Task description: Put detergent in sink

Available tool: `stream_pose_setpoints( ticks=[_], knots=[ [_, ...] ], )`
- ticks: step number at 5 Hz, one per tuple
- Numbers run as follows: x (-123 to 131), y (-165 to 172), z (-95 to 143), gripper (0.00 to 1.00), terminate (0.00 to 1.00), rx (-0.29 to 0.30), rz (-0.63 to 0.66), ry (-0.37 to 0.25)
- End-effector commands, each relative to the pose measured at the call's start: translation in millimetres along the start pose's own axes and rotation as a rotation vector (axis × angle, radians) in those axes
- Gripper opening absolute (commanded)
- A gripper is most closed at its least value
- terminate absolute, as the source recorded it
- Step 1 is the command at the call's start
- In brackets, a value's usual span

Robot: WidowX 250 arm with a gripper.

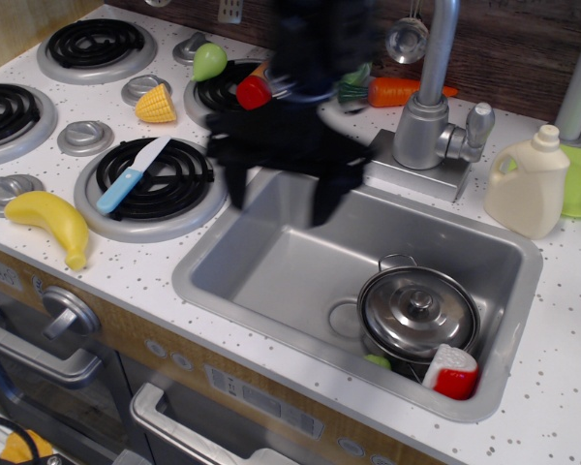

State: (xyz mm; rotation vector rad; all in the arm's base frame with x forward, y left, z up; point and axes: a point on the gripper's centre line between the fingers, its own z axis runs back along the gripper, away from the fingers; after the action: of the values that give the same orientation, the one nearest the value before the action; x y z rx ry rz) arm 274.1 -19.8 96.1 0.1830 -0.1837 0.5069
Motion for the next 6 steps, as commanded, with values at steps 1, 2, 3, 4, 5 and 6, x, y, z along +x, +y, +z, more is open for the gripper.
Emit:
stream_pose_setpoints(
  ticks=[1,2,3,4,5,6],
  knots=[
    [14.4,-67.5,41.7,1.00,0.00,-0.083,0.192,-0.038],
    [21.9,-99.2,58.5,1.00,0.00,-0.120,0.222,-0.038],
    [29.1,-123.3,65.3,1.00,0.00,-0.184,0.259,-0.016],
    [39.9,-148.7,71.5,1.00,0.00,-0.193,0.300,-0.002],
    [53.4,-167.5,72.4,1.00,0.00,-0.203,0.331,-0.011],
    [69.9,-178.4,71.7,1.00,0.00,-0.198,0.330,-0.041]
  ],
)
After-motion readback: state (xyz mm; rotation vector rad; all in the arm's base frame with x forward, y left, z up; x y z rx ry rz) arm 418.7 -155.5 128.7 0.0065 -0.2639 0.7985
